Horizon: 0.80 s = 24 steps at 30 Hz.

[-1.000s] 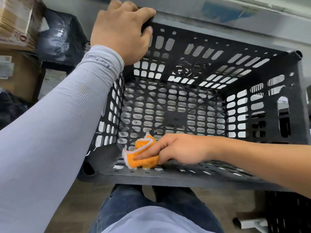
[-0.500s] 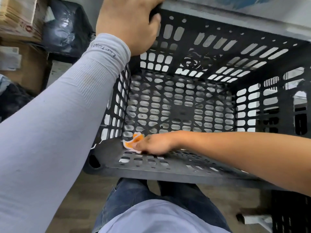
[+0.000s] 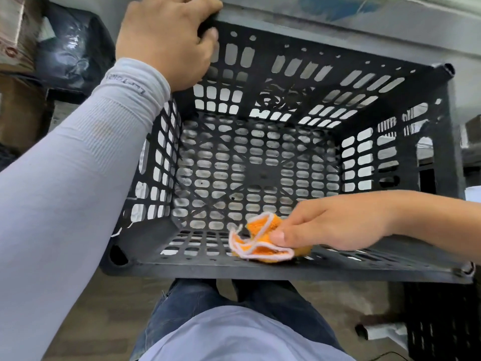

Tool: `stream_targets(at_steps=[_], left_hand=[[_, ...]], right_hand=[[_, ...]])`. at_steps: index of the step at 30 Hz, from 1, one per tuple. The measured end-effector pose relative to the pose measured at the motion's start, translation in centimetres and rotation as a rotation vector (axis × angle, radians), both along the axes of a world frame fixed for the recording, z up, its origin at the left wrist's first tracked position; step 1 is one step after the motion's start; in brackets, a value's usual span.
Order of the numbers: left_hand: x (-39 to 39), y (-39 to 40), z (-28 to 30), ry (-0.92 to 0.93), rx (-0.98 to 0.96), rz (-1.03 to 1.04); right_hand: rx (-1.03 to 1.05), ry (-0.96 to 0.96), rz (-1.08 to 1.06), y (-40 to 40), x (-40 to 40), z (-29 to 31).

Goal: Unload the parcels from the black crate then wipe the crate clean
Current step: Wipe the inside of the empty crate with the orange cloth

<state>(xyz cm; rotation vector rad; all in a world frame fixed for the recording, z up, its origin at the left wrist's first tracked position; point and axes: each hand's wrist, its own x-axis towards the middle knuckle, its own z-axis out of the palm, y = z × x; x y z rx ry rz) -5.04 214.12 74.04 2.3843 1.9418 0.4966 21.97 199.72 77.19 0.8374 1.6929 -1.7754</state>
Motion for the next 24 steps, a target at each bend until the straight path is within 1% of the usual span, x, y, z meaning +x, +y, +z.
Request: stream_targets(at_steps=[3, 6, 11, 14, 16, 19, 22, 24], left_hand=[[0.0, 0.0, 0.0, 0.003, -0.008, 0.003], [-0.1, -0.1, 0.1, 0.003, -0.013, 0.005], [0.1, -0.4, 0.4, -0.011, -0.008, -0.011], [0.1, -0.5, 0.4, -0.001, -0.002, -0.012], [0.3, -0.5, 0.3, 0.008, 0.001, -0.024], [0.2, -0.5, 0.4, 0.014, -0.004, -0.036], [0.2, -0.5, 0.4, 0.023, 0.006, -0.050], [0.3, -0.5, 0.2, 0.029, 0.007, -0.046]], right_hand=[[0.065, -0.131, 0.114, -0.3, -0.2, -0.4], [0.079, -0.244, 0.155, -0.8, -2.4, -3.2], [0.048, -0.338, 0.152, -1.3, -5.9, -8.7], [0.071, -0.325, 0.165, -1.4, -6.4, -10.4], [0.127, -0.317, 0.164, -1.2, -5.8, -10.6], [0.162, -0.288, 0.149, -0.7, -4.2, -9.0], [0.190, -0.295, 0.203, -0.2, -1.2, -7.2], [0.237, -0.351, 0.270, 0.2, 1.3, -6.3]])
